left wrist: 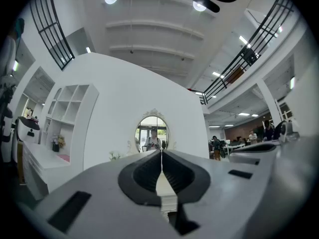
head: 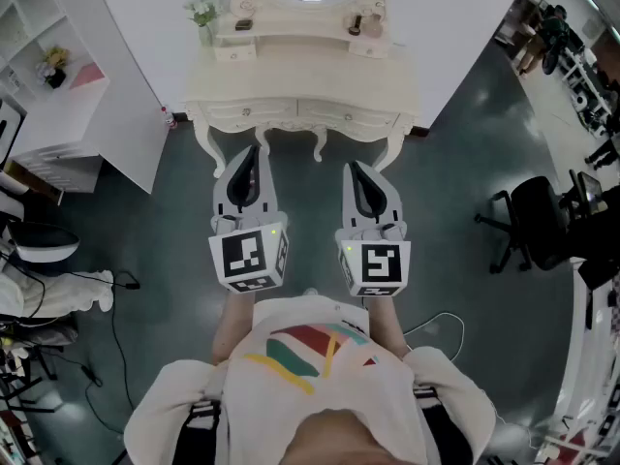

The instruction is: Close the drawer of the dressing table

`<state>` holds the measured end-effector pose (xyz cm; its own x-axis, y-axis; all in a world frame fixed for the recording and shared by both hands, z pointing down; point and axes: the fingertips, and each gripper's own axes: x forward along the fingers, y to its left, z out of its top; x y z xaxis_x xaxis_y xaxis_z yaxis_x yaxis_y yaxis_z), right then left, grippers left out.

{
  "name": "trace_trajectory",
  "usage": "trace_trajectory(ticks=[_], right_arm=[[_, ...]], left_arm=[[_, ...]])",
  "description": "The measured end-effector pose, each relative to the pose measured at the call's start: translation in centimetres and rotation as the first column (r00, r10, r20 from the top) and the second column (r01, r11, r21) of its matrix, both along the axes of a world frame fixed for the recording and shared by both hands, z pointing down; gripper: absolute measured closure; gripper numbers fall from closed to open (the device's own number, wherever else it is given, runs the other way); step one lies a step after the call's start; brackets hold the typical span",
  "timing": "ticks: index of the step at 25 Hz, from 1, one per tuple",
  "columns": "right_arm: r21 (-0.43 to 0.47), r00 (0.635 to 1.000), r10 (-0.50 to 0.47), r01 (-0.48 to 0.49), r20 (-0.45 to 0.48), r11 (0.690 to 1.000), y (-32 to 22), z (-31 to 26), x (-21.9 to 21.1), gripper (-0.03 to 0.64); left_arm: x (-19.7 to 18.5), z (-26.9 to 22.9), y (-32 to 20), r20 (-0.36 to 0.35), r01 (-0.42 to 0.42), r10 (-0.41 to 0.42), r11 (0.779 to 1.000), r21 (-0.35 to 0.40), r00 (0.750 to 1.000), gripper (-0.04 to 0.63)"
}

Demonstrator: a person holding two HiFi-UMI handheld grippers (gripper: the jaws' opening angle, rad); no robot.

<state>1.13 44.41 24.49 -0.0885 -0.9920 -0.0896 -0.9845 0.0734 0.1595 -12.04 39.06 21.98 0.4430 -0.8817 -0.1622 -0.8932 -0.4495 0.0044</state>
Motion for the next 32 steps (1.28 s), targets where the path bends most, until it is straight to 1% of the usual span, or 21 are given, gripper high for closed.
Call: trace_trajectory(ticks=[6,12,18,21,25,29,32], right_arm=[[-0.013,1.0,-0.005,0.005,-0.012,1.0,-0.5,0.2,-0.4,0.617],[-0.024,1.0,-0.01,0.011,0.013,1.0,-0.8,0.5,0.0,0.617],[-0.004,0.999,-0.016,0.016,0.032,1.0,-0.9,0.6,0.5,0.617],[-0.005,0.999,-0.024,0.025,0.026,1.0,-1.1,0.9,0.9,0.617],[-0.014,0.998,-0.029,0.03,0.048,0.999,-1.7,1.8,1.6,0.617],[-0.032,0.997,-0.045,0.047,0.068,0.998,-2.5,2.7,1.8,0.617],[-0.029,0.995,-0.055,0.057,0.083,0.998,-3.3,2.7,1.9,0.617]], left_arm=[[-0.1,0.2,-0.5,0.001,-0.002,0.002,1.0,-0.008,1.0,0.588],[0.4,0.3,-0.7,0.004,-0.011,0.011,1.0,-0.01,1.0,0.588],[0.9,0.7,-0.9,0.009,-0.013,0.013,1.0,-0.021,1.0,0.588],[1.2,0.9,-1.2,0.006,-0.009,0.009,1.0,-0.018,1.0,0.588],[1.5,1.4,-1.7,0.008,-0.003,0.003,1.0,-0.014,1.0,0.588],[1.3,2.3,-2.5,0.015,0.012,-0.012,0.999,-0.032,1.0,0.588],[1.1,2.6,-3.6,0.011,0.022,-0.022,0.999,-0.037,1.0,0.588]])
